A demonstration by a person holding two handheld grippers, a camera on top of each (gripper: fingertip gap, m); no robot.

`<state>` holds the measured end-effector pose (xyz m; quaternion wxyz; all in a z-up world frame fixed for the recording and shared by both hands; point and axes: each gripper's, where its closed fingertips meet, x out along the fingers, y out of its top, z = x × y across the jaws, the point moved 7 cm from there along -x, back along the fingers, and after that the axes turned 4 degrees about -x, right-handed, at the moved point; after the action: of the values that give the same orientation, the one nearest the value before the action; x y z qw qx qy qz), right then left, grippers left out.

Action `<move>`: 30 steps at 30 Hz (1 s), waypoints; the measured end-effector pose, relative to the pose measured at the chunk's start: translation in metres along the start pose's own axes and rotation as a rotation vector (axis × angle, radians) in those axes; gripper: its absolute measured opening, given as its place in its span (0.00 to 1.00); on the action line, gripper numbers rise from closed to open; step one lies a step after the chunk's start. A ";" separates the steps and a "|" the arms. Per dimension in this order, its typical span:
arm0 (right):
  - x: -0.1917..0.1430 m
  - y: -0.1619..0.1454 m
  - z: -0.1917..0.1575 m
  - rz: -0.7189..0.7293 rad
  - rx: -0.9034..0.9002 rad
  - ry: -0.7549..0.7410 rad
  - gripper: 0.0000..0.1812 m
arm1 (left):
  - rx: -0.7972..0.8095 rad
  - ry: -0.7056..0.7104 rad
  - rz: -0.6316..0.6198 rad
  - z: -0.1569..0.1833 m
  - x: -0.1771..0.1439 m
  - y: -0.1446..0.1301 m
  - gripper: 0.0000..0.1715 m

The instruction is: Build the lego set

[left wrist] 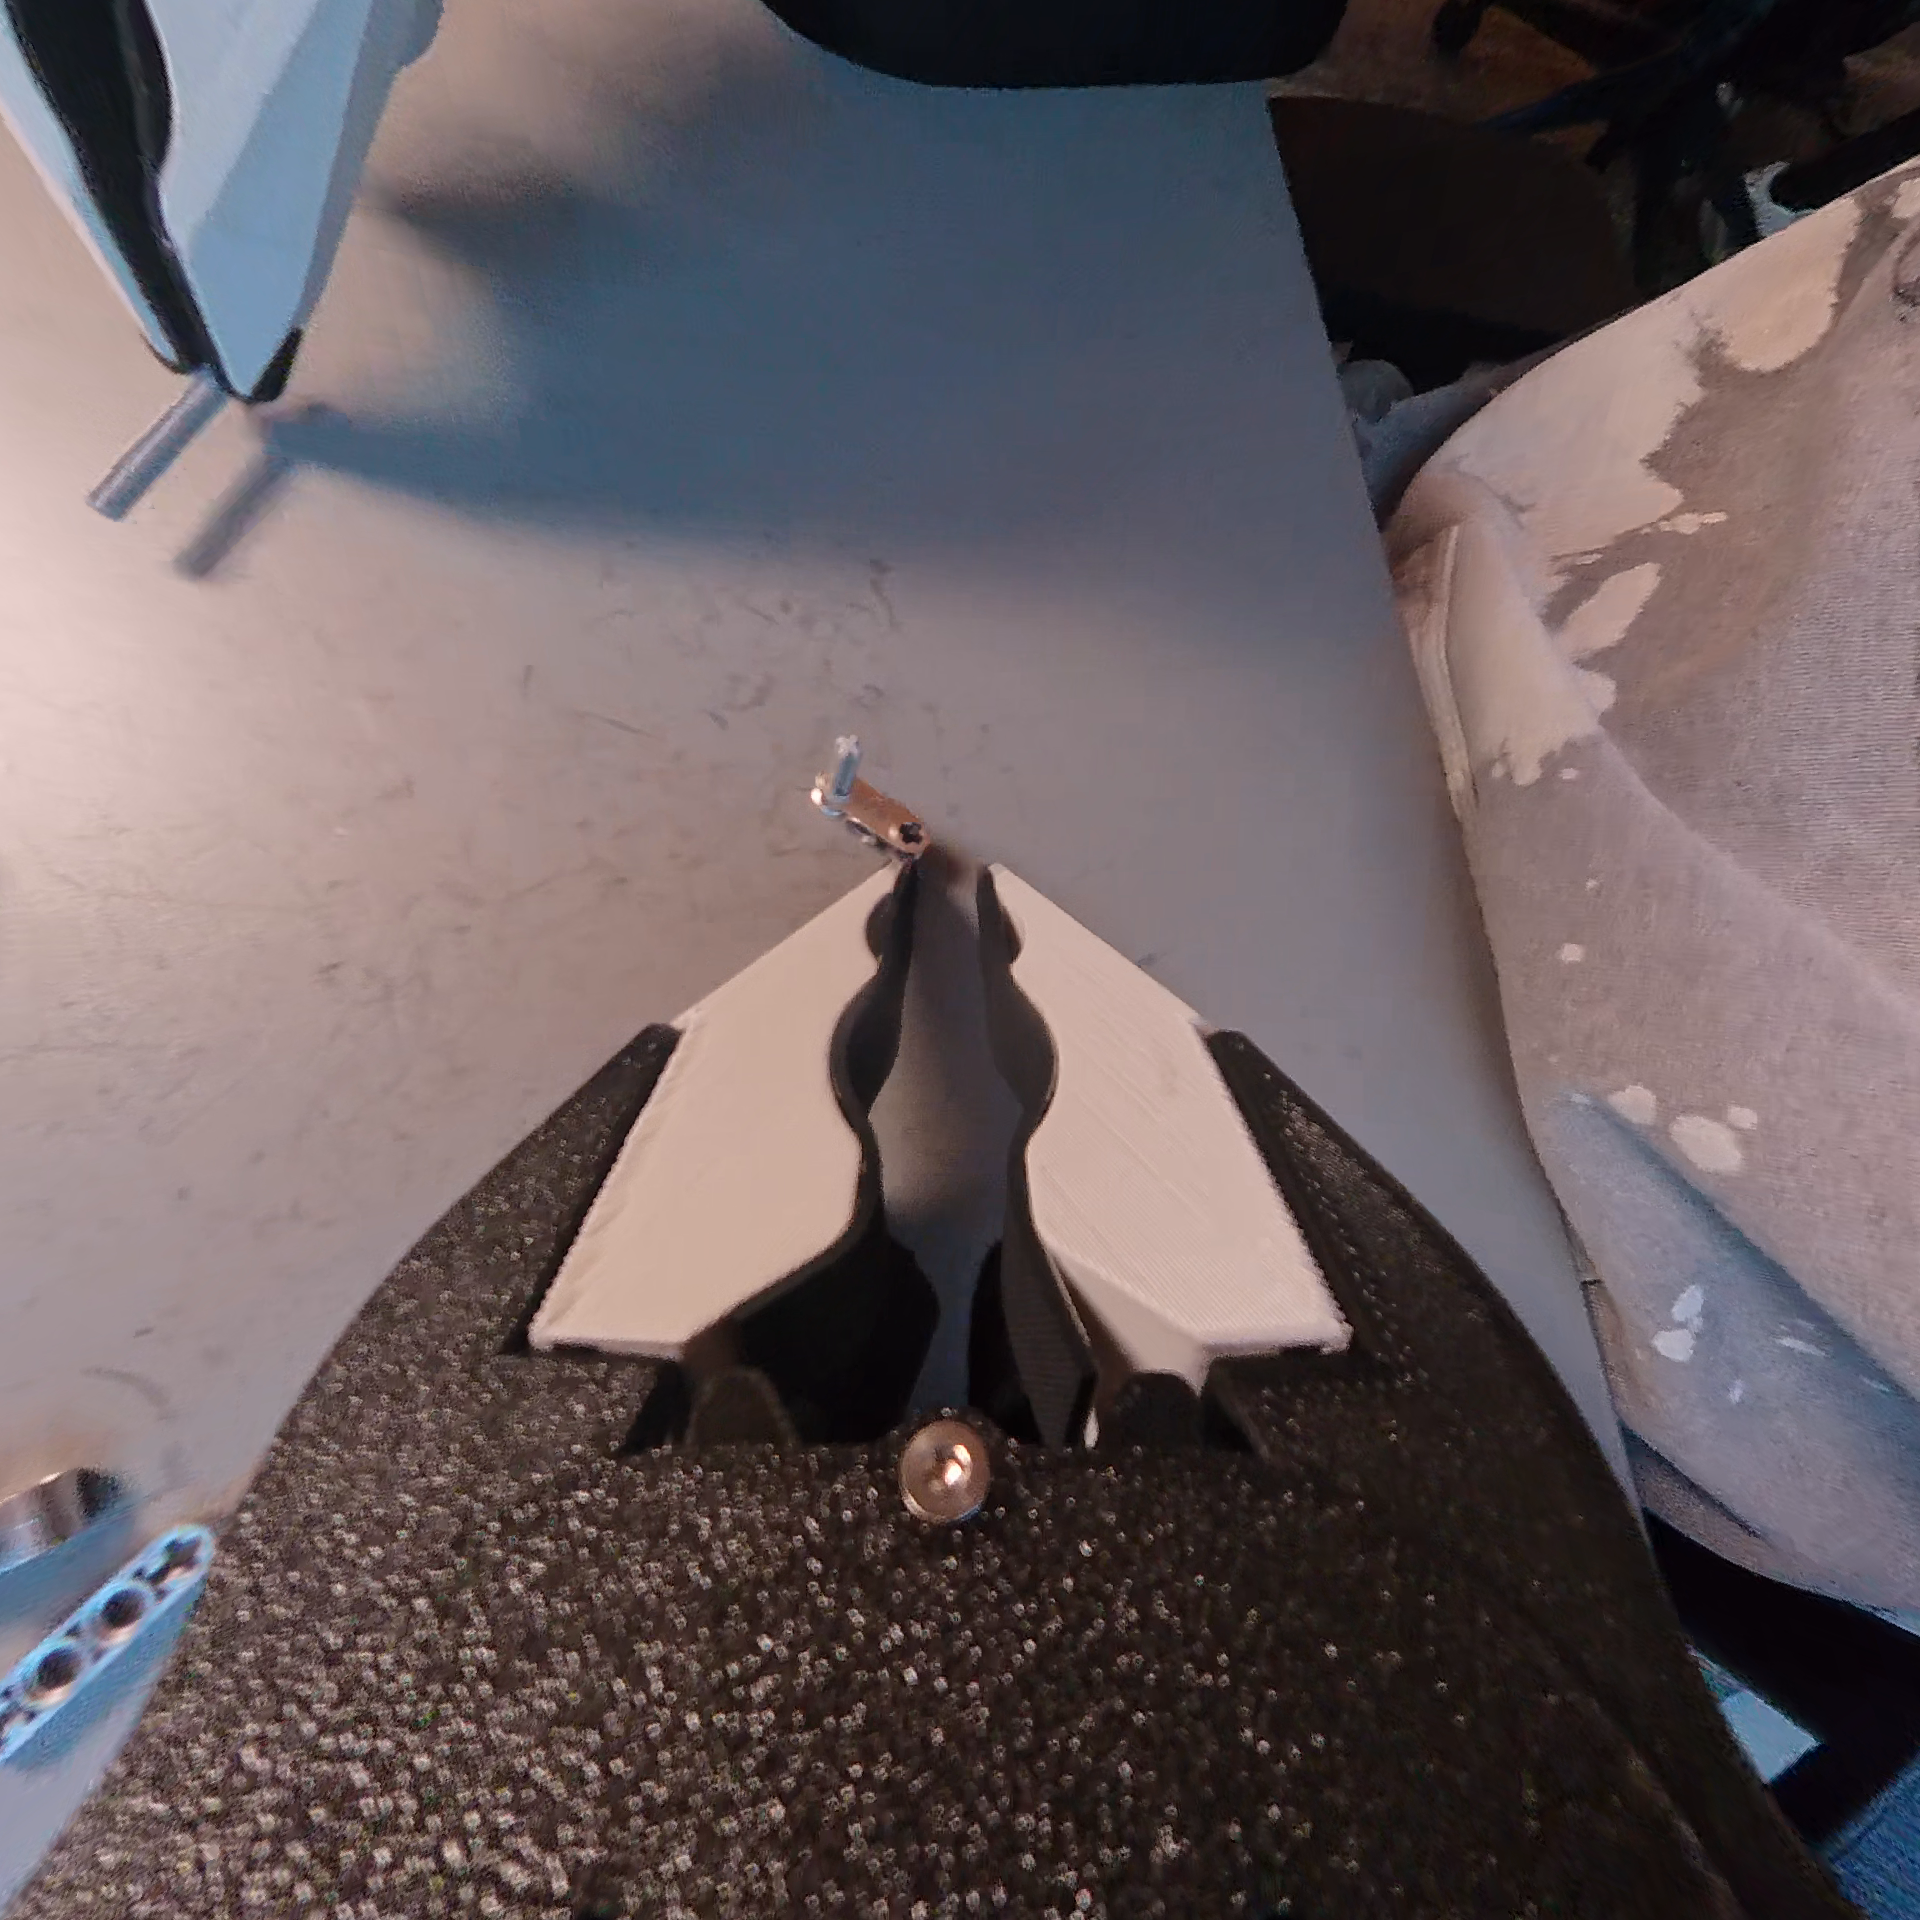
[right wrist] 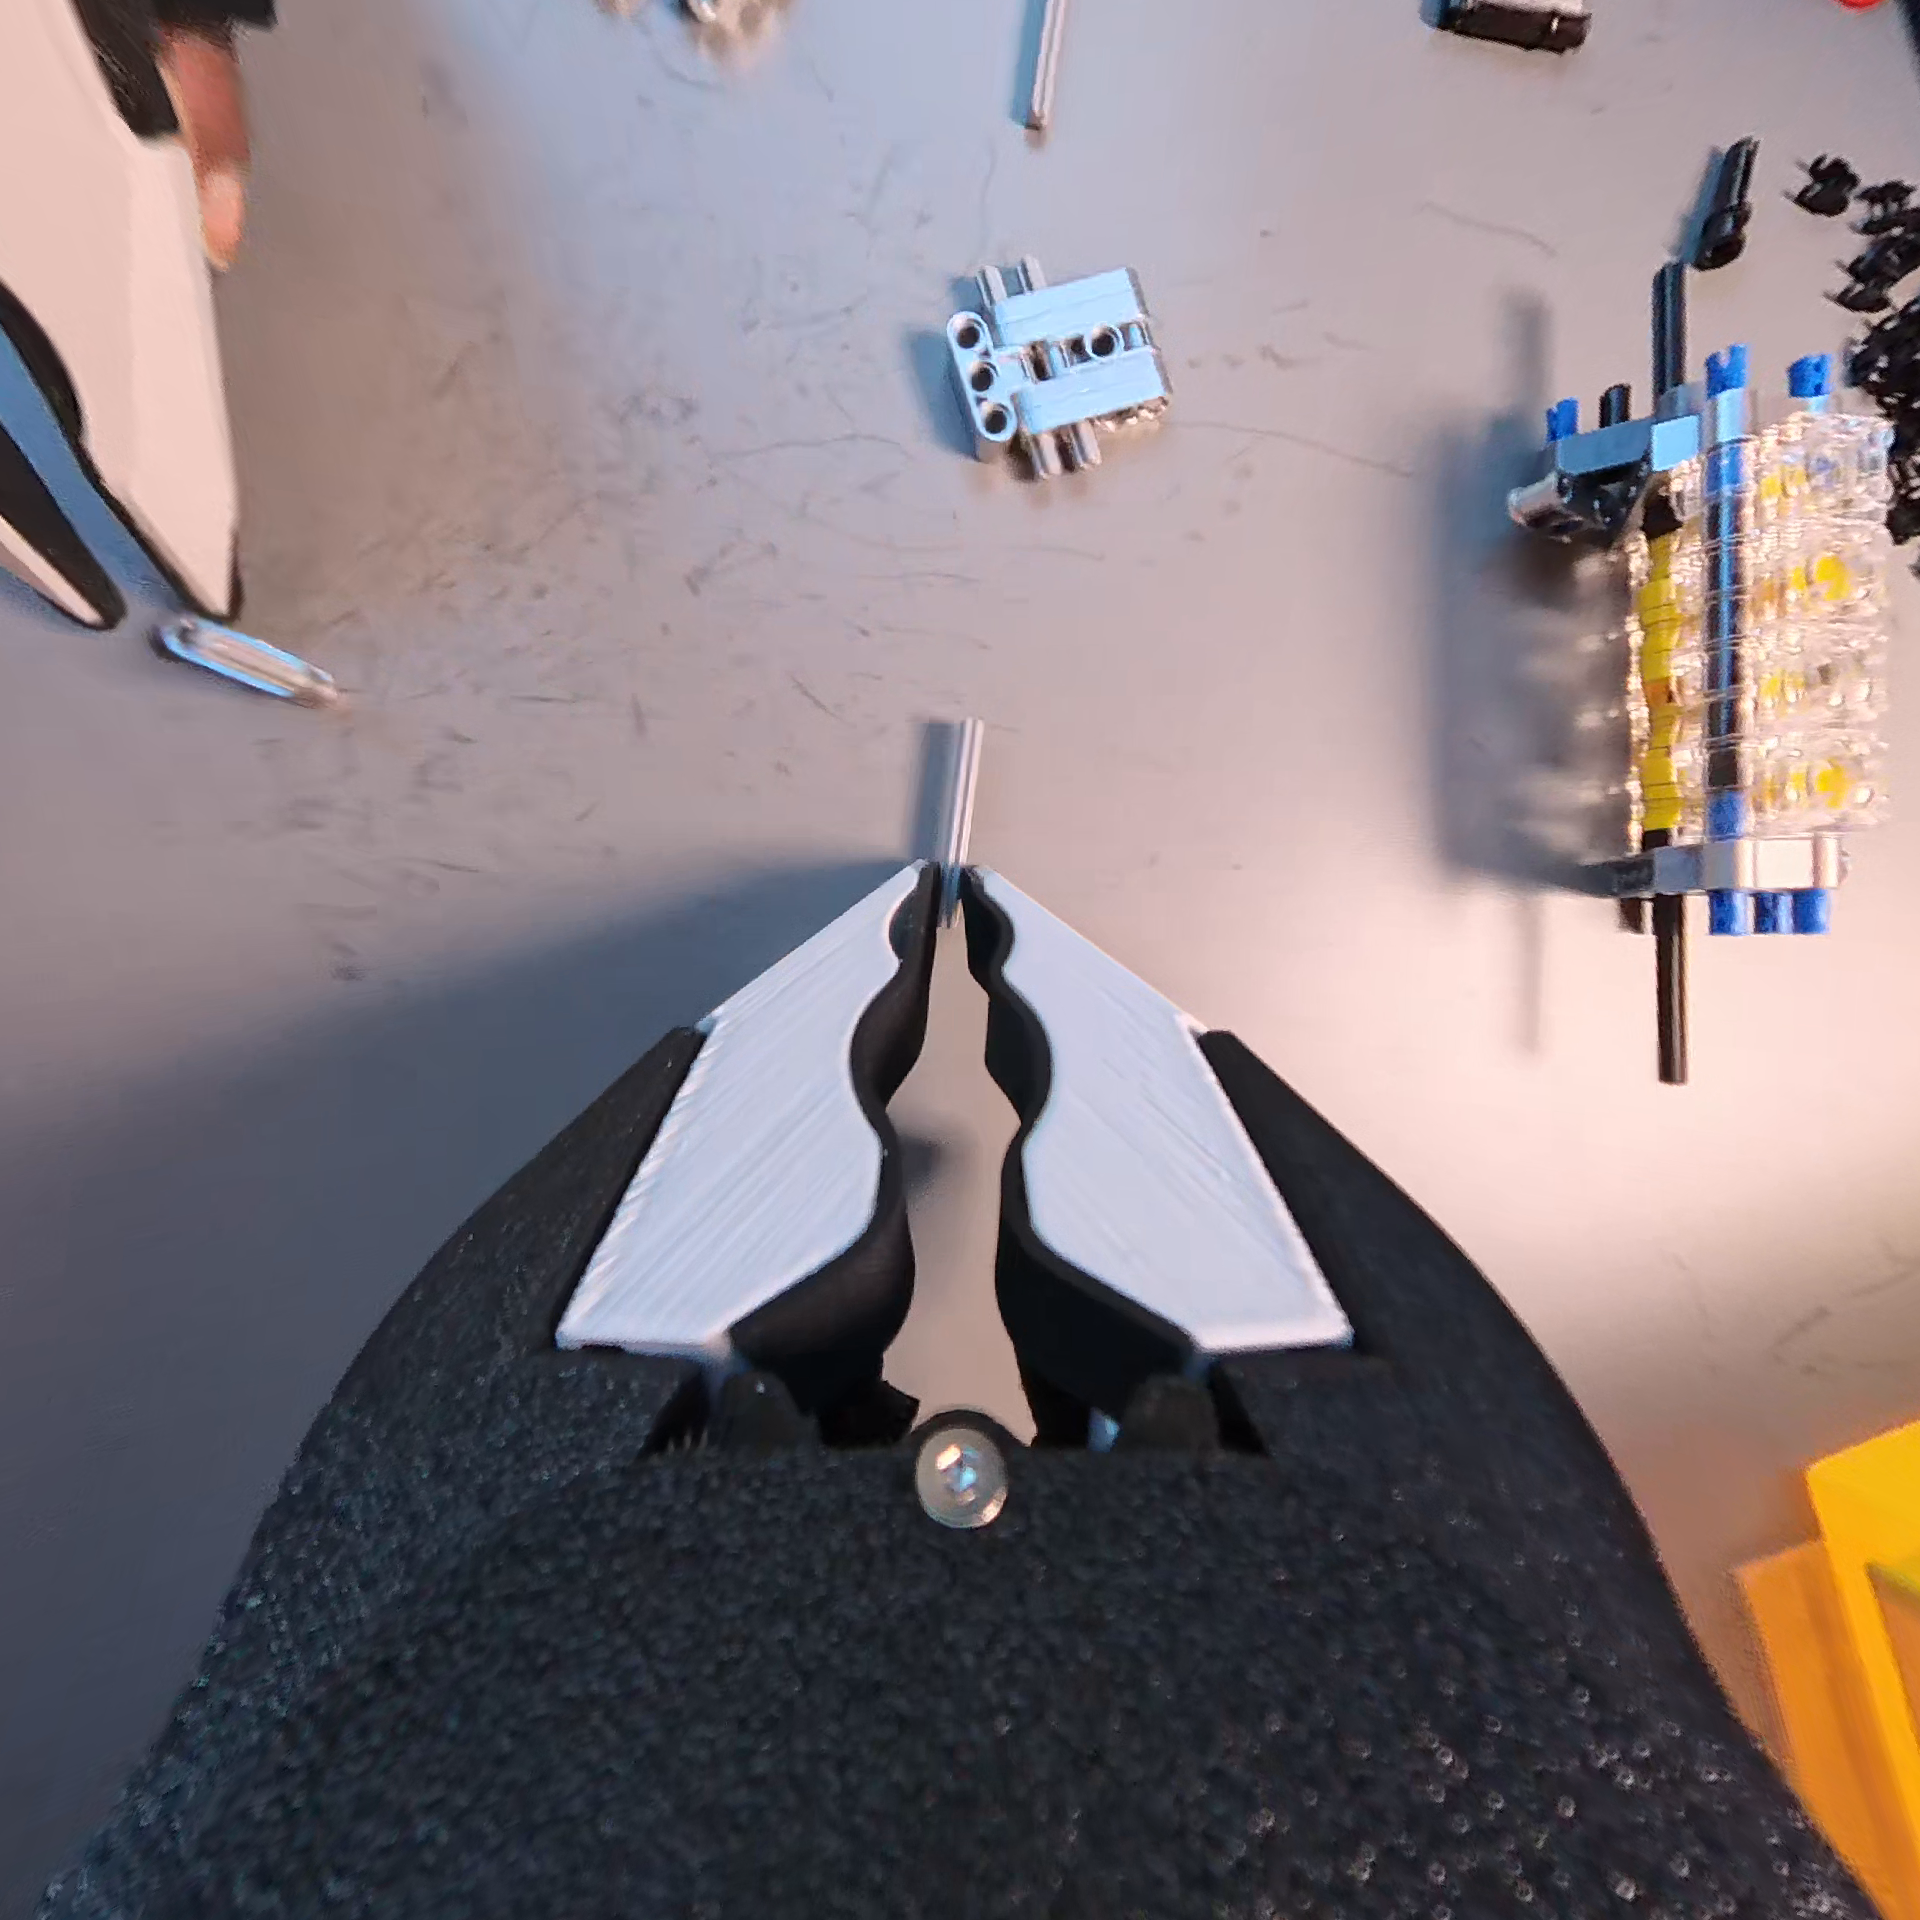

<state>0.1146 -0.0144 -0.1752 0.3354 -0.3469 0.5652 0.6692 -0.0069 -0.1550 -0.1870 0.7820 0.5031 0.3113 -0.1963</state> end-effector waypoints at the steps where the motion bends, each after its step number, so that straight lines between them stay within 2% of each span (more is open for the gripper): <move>1: -0.004 0.001 -0.004 0.021 0.011 0.009 0.01 | -0.009 -0.028 -0.002 0.002 0.001 0.000 0.06; 3: -0.014 0.005 -0.017 0.069 0.025 0.052 0.01 | -0.023 -0.079 -0.004 0.006 0.002 -0.001 0.08; 5: -0.025 0.007 -0.043 0.107 0.002 0.161 0.01 | -0.018 -0.103 -0.007 0.009 0.004 -0.001 0.08; 7: -0.033 0.005 -0.070 0.094 -0.034 0.234 0.01 | -0.003 -0.103 -0.008 0.012 0.006 0.001 0.08; 12: -0.032 0.000 -0.109 0.078 -0.051 0.249 0.01 | 0.039 -0.111 -0.014 0.019 0.010 0.004 0.09; 15: -0.028 -0.003 -0.114 0.069 -0.036 0.227 0.01 | 0.058 -0.072 0.017 0.016 -0.003 0.006 0.08; 20: -0.026 -0.008 -0.120 0.064 -0.028 0.231 0.01 | 0.126 0.104 0.047 -0.009 -0.013 0.001 0.09; 25: -0.028 -0.009 -0.124 0.089 -0.036 0.230 0.01 | 0.289 0.108 0.062 -0.015 -0.010 0.008 0.17; 30: -0.031 -0.013 -0.122 0.111 -0.032 0.219 0.01 | 0.356 0.055 0.031 -0.016 0.006 0.020 0.23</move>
<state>0.1523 -0.1355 -0.1701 0.2286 -0.3915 0.6061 0.6535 0.0048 -0.1325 -0.1824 0.6746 0.6435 0.2852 -0.2225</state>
